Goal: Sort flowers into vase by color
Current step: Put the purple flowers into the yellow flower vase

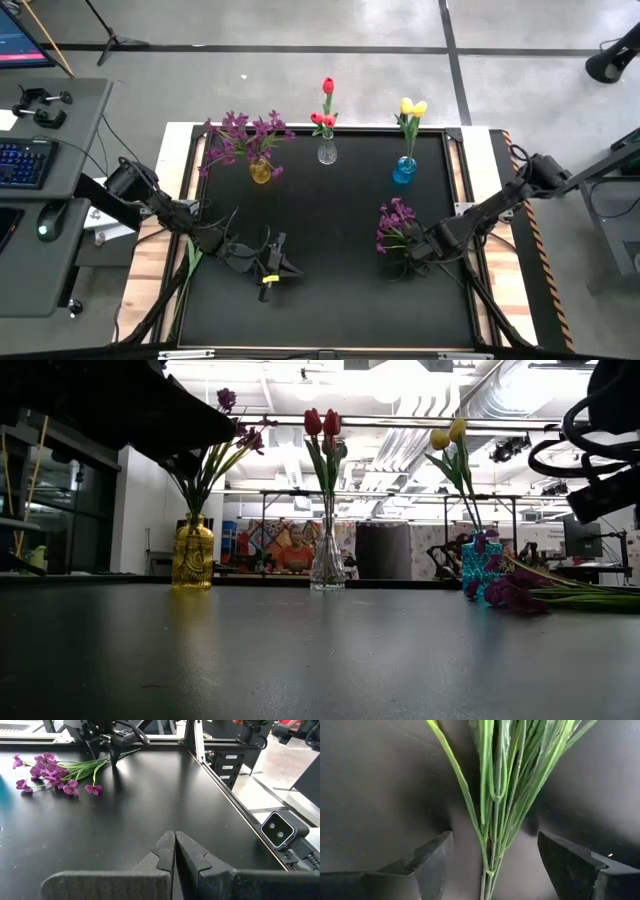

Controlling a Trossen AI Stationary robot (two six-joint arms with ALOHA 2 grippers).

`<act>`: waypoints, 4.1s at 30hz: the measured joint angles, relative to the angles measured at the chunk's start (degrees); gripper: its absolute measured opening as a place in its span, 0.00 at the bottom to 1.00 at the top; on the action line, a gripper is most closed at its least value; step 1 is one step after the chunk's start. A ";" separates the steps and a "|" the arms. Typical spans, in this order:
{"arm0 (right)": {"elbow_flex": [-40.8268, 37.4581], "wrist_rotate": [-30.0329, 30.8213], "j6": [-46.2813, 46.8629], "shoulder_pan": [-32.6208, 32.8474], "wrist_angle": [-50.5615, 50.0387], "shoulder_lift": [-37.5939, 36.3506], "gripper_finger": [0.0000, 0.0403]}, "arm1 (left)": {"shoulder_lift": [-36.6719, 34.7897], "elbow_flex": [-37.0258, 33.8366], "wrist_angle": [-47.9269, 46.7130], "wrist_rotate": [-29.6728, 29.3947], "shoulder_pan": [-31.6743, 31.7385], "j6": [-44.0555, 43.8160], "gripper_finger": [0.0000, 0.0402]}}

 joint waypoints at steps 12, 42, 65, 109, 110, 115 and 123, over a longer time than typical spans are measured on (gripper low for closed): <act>0.55 0.63 -0.45 0.04 0.92 3.10 0.07 | -2.13 0.00 0.63 -2.18 -0.83 5.28 0.00; 18.81 2.59 -68.55 -18.43 94.87 19.62 0.00 | -36.39 0.00 8.02 -30.17 -14.31 36.25 0.00; 67.43 -6.16 -109.07 -31.06 80.40 51.04 0.00 | -48.54 0.38 13.00 -19.69 -20.75 46.23 0.00; 77.47 -3.08 -99.43 -39.84 72.59 56.27 0.00 | -48.54 0.37 12.38 -26.34 -26.97 53.05 0.00; 77.47 -2.91 -97.87 -39.89 72.57 56.27 0.00 | -48.54 0.37 12.38 -26.34 -26.97 53.05 0.00; 77.45 -1.11 -89.24 -40.19 72.53 56.27 0.00 | -48.54 0.37 12.40 -26.34 -26.97 53.05 0.00; 77.41 4.64 -81.66 -40.22 72.03 56.27 0.00 | -48.54 0.37 12.43 -26.34 -26.97 53.05 0.00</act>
